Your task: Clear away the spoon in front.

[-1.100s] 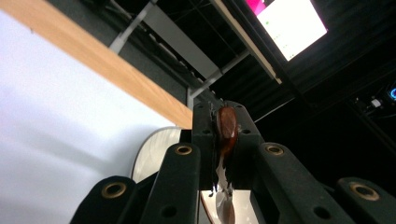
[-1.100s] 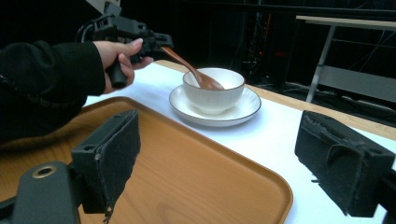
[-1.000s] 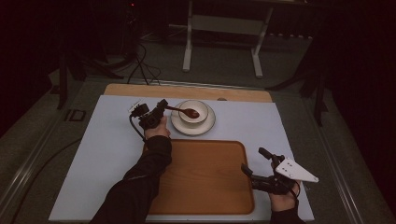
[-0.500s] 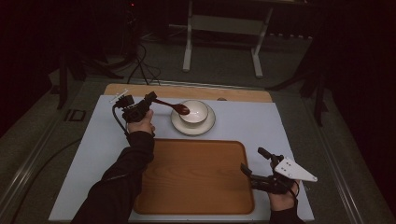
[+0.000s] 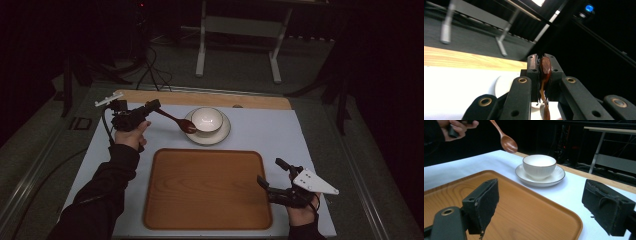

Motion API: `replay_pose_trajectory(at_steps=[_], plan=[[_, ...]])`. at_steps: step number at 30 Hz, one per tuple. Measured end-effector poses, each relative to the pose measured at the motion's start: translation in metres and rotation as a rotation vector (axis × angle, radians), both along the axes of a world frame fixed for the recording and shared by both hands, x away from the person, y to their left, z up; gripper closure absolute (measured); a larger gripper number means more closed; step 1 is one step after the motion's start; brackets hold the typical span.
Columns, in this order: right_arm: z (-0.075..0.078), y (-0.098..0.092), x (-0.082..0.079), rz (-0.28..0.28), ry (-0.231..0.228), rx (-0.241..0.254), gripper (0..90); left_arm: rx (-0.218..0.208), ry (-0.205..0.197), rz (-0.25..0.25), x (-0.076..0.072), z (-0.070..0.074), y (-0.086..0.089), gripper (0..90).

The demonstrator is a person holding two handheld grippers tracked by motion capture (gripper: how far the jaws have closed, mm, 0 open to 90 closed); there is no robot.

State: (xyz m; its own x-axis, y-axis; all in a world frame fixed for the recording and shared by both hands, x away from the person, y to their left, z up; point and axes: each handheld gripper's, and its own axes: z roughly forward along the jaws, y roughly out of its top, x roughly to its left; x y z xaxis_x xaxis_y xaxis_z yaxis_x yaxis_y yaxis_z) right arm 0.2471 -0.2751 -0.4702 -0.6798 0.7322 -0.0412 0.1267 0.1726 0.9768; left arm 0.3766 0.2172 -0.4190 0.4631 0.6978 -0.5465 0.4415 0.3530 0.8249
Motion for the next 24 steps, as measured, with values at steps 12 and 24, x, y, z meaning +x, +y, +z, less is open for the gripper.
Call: replay_pose_trajectory(at_steps=[12,24], plan=[[0.000,0.002,-0.001,0.002,-0.001,-0.006,14.0,0.086,-0.031,-0.257,-0.016,0.003,0.014,83.8],[-0.001,0.002,-0.001,0.004,0.006,-0.002,13.9,0.168,-0.048,-0.524,-0.027,0.004,0.012,83.8]])
